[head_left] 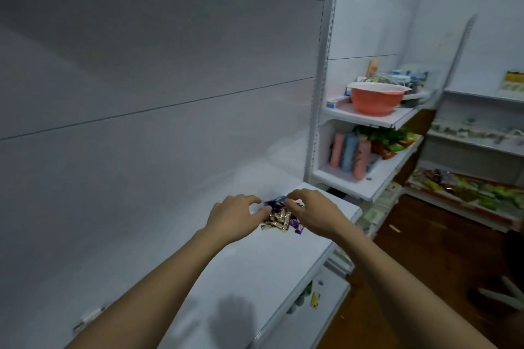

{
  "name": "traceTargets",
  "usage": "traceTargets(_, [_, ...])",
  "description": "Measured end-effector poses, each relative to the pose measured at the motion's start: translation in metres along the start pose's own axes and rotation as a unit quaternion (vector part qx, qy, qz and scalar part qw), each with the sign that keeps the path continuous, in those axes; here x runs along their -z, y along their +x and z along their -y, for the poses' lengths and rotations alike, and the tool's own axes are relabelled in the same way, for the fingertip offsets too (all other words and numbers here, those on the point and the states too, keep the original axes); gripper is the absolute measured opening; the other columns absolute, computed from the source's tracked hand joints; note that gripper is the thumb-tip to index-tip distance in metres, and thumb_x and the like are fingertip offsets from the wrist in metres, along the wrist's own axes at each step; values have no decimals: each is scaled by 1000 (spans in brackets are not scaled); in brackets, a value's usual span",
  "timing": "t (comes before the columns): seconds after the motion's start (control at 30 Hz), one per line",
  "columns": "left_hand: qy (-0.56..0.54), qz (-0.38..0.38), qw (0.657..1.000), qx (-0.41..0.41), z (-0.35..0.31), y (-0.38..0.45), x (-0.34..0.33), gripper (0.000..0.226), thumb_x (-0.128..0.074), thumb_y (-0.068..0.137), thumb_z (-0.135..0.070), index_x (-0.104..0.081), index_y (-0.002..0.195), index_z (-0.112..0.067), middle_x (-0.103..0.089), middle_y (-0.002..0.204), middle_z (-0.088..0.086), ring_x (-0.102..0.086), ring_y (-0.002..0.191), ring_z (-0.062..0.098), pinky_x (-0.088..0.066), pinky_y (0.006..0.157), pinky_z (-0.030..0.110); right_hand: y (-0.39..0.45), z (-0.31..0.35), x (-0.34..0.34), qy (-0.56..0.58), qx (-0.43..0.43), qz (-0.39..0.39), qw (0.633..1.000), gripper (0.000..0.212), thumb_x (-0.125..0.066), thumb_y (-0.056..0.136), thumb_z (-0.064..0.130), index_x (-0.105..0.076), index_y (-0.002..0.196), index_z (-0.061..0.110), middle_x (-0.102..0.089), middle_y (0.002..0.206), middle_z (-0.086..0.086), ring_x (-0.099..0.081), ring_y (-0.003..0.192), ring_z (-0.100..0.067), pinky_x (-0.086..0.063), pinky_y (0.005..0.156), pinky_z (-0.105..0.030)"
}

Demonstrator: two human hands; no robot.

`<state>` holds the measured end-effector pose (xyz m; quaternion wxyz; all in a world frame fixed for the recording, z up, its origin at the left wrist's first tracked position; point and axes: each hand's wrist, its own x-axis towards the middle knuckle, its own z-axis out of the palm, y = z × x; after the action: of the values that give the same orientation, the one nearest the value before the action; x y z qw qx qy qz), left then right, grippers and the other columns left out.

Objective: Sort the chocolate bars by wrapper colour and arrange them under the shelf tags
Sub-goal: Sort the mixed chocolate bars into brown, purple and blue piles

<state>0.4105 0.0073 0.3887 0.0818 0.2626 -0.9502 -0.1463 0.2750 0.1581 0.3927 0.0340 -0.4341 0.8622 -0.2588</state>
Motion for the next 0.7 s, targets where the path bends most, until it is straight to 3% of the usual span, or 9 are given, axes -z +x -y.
traceTargets(0.17, [-12, -6, 1000, -14, -51, 38, -17, 53, -37, 90, -69, -57, 128, -37, -58, 132, -9, -52, 120, 17, -43, 97, 38, 10, -72, 37, 21, -3, -31, 999, 37, -42, 94, 50, -67, 111, 28, -65, 119, 8, -58, 105, -15, -50, 87, -38])
traceTargets(0.4, [7, 7, 999, -36, -105, 86, -44, 48, -38, 92, -65, -58, 125, -37, -59, 130, -10, -52, 117, 16, -43, 96, 38, 28, -142, 37, 5, -37, -12, 999, 44, -40, 94, 53, -63, 121, 28, -61, 127, 8, -54, 115, -14, -48, 94, -41])
traceTargets(0.7, [-5, 11, 1000, -13, -125, 162, -102, 47, -40, 90, -64, -61, 122, -36, -63, 123, -10, -57, 110, 16, -45, 86, 36, 78, -207, 29, -8, -26, 17, 1000, 45, -41, 95, 51, -60, 126, 25, -59, 130, 4, -49, 122, -17, -45, 98, -42])
